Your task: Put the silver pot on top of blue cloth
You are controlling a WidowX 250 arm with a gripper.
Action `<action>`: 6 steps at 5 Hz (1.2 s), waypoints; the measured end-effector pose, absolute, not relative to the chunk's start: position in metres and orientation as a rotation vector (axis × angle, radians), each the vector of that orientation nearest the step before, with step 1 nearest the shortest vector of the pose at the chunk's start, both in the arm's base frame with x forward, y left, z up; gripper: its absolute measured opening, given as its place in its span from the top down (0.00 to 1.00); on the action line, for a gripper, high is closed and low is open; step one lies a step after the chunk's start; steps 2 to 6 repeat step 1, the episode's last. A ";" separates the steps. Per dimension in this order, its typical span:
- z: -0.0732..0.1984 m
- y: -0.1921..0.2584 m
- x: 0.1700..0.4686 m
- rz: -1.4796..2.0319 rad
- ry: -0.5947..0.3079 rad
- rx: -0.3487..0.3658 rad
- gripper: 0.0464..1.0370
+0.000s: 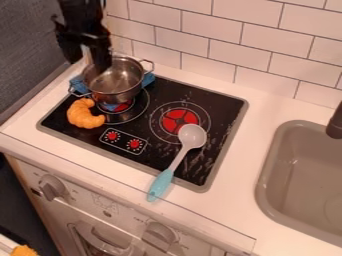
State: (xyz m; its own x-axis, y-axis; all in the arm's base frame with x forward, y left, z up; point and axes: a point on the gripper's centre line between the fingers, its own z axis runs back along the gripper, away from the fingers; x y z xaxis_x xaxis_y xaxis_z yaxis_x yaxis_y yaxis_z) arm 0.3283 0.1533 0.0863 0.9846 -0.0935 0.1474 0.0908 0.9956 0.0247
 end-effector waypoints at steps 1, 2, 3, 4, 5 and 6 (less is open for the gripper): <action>0.093 0.145 0.316 -0.113 -0.159 0.003 0.04; 0.093 0.145 0.316 -0.113 -0.159 0.003 0.04; 0.093 0.145 0.316 -0.113 -0.159 0.003 0.04; 0.093 0.145 0.316 -0.113 -0.159 0.003 0.04; 0.093 0.145 0.316 -0.113 -0.159 0.003 0.04; 0.093 0.145 0.316 -0.113 -0.159 0.003 0.04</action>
